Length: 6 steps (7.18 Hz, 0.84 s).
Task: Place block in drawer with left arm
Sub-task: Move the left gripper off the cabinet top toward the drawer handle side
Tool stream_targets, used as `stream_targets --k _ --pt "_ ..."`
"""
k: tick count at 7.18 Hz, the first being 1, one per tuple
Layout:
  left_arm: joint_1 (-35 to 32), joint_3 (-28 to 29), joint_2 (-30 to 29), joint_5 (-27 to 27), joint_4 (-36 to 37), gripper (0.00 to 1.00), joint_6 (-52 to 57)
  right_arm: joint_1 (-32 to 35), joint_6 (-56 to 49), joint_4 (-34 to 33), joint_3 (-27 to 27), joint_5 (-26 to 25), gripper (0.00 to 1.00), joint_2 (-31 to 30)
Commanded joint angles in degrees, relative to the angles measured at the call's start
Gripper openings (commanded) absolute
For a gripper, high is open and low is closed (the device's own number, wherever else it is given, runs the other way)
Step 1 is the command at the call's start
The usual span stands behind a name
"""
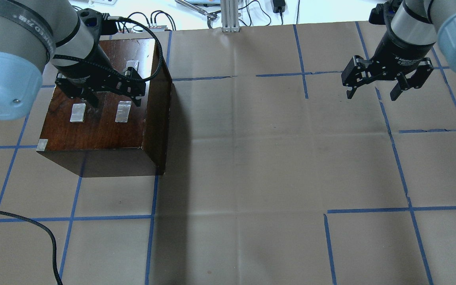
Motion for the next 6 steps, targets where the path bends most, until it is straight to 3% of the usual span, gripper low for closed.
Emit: stream_targets --k 1,6 --pt "0.0 0.0 -0.1 0.0 0.1 1.0 0.0 0.0 0.0 0.0 0.0 0.0 1.0 0.0" --pt "0.9 1.2 -0.4 -0.2 0.0 1.0 0.6 0.0 0.0 0.0 0.0 0.0 1.0 0.0"
